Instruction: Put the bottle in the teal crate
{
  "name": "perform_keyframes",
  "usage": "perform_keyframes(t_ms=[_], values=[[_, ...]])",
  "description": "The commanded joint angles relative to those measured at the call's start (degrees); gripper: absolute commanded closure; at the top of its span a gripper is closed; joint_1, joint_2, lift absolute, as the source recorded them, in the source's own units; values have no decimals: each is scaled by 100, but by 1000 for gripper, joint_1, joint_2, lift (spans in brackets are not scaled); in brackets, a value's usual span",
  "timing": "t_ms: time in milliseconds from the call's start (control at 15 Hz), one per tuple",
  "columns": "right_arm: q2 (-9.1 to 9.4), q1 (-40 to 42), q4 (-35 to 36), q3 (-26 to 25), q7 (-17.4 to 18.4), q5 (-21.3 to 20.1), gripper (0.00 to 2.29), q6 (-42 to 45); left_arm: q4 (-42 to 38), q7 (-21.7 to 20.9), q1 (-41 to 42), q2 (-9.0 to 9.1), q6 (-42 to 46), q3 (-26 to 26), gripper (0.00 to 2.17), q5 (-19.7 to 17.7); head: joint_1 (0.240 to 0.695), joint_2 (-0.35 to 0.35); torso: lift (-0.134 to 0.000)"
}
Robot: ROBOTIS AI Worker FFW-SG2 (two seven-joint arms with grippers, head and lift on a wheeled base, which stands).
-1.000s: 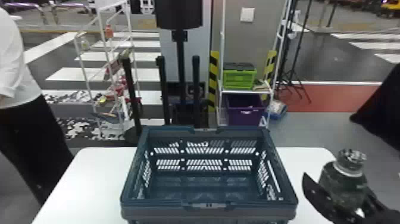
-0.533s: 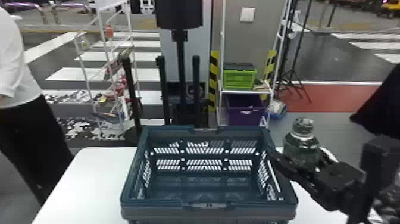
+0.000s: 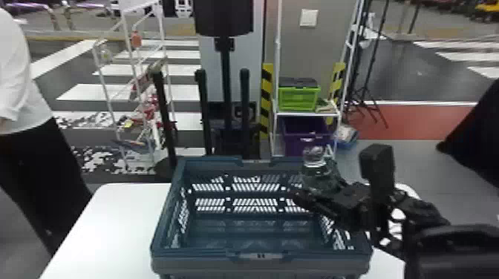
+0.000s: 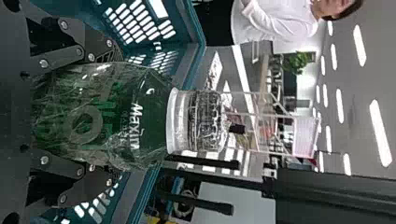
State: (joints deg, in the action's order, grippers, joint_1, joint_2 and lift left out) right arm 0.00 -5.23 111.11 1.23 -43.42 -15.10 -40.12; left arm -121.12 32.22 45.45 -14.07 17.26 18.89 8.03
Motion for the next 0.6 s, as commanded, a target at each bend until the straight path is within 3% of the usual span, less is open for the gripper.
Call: perform_keyframes(t_ms=[0,267,533], values=[[5,-479,-370,158,-184,-160,2007,-660,53,-6,25,1,194,-8,134,-29,499,0,0],[5,-1112,-1135,282,-677,-494,2010,-1539,97,12,122,18,510,-87,134,-47,499,0,0],[5,-1525,-1917,536,-923,-644,2007,-1768,150,12,236,53,862,-140,134,-38,499,0,0]])
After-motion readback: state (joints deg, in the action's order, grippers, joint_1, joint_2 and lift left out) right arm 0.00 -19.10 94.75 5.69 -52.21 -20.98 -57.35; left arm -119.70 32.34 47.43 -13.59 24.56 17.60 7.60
